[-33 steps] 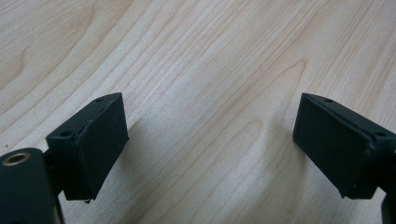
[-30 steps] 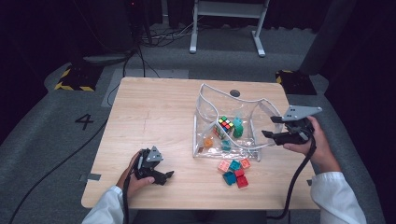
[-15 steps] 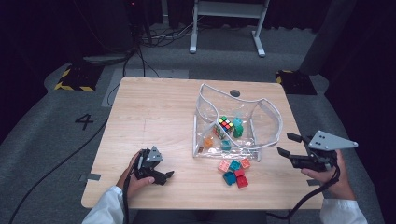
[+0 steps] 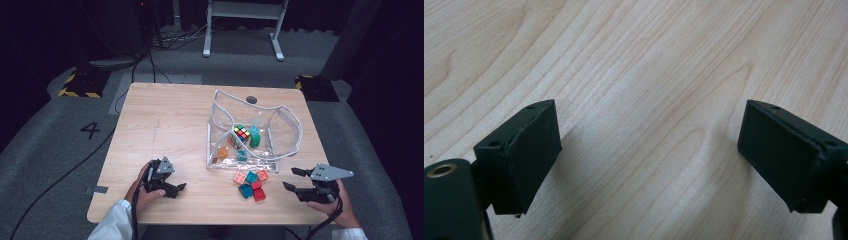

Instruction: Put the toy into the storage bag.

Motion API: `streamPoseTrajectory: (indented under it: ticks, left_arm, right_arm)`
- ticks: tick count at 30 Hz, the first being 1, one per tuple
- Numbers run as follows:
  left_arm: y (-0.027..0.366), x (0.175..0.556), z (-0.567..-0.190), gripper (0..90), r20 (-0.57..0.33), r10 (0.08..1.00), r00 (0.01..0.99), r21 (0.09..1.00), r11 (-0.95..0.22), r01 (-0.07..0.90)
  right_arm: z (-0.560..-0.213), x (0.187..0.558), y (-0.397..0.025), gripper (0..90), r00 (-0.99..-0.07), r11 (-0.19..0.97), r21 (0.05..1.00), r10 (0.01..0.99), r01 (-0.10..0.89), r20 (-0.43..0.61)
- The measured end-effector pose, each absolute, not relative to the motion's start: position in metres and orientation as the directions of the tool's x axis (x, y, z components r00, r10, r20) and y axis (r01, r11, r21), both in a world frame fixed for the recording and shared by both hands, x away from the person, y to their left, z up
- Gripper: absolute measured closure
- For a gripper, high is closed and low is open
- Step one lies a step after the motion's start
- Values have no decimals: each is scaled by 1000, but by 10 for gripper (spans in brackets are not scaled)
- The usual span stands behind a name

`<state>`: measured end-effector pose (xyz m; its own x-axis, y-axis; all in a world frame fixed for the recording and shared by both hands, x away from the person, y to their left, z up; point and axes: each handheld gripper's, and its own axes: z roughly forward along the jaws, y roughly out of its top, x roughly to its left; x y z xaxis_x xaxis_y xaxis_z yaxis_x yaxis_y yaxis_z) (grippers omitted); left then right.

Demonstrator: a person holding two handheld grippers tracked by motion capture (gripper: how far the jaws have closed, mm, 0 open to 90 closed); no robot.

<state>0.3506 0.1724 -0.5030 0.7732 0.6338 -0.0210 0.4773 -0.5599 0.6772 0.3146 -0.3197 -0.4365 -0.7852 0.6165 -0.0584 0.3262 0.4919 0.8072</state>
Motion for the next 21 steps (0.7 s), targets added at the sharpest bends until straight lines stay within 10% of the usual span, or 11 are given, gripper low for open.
streamPoseTrajectory:
  ticks: [21]
  left_arm:
    - [172, 351, -503, 104, -21, 634, 773, 677, -560, 477]
  right_arm:
    - [-497, 298, -263, 346, -853, 566, 734, 520, 376, 37]
